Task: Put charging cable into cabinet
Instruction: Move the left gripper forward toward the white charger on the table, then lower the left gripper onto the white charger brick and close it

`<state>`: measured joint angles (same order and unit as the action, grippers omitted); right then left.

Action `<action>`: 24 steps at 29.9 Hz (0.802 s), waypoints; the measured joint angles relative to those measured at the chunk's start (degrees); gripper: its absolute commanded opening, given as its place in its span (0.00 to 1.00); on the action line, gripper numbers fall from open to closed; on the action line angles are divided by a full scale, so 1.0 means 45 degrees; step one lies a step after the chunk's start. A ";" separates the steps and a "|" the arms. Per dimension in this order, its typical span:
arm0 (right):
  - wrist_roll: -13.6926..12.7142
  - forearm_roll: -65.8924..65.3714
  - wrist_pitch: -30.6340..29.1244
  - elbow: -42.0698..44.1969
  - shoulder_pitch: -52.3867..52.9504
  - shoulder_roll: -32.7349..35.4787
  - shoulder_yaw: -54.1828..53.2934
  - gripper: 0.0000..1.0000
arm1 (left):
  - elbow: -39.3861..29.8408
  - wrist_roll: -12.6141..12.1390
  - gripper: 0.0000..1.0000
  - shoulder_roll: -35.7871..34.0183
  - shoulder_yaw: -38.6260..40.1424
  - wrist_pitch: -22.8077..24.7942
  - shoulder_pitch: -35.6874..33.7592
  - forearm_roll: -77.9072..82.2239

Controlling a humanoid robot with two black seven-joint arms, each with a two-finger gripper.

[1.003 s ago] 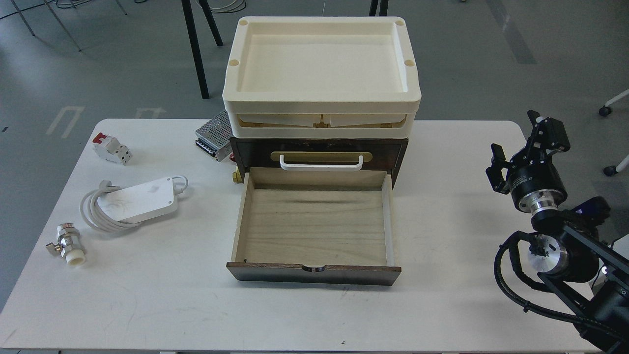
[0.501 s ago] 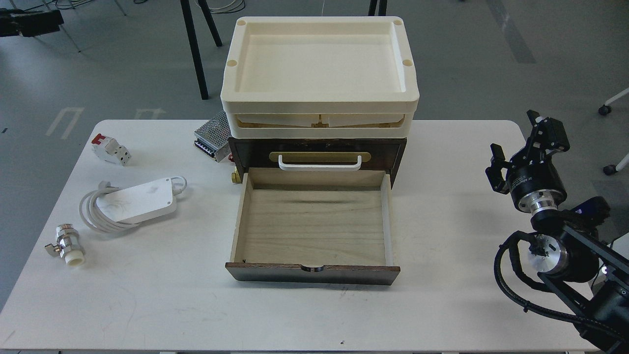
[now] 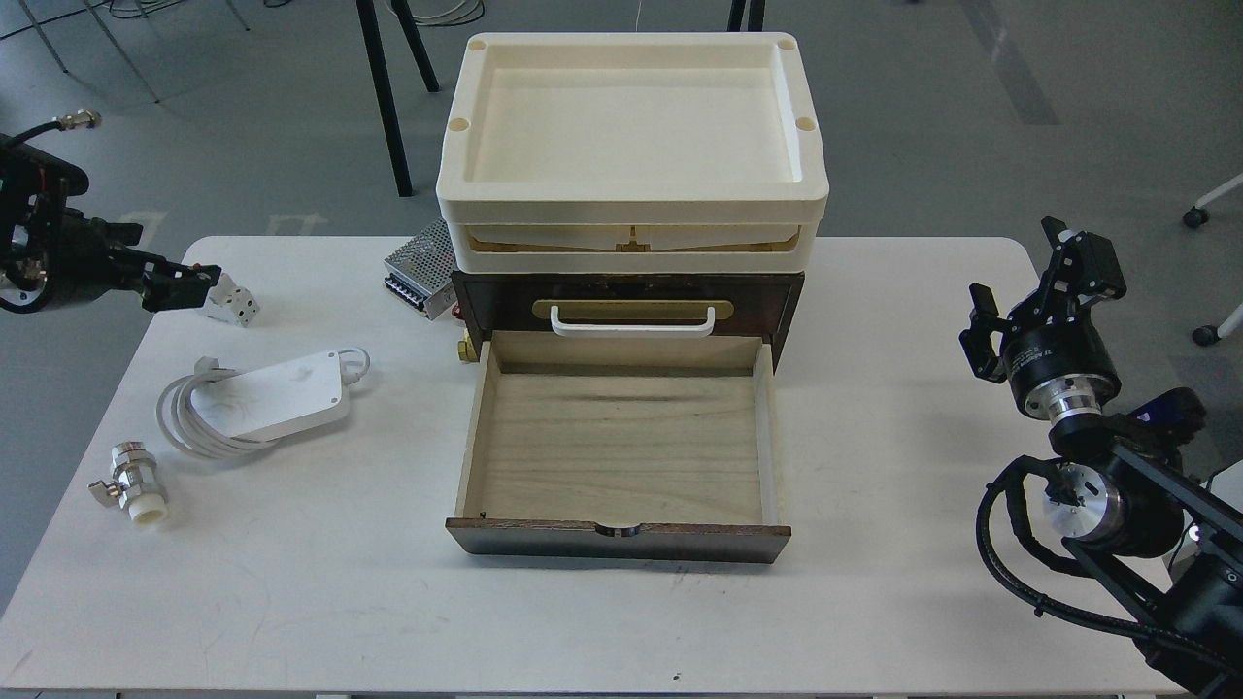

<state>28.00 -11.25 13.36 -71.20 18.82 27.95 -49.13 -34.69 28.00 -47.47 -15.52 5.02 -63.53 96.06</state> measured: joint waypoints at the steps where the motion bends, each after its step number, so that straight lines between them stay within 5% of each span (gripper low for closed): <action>1: 0.0000 0.0000 -0.0001 0.0000 -0.0001 0.0000 0.0000 0.99 | -0.0002 0.0000 0.99 -0.0005 -0.0048 -0.0128 0.0194 0.0116; 24: 0.0000 0.0000 -0.0002 -0.0020 -0.0003 0.0000 0.0005 0.99 | 0.1543 -0.0001 1.00 0.0371 0.0178 -0.0339 0.3212 -0.1282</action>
<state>28.00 -11.25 13.36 -71.29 18.80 27.95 -49.11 -27.75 27.99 -45.80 -14.72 3.49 -49.07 90.29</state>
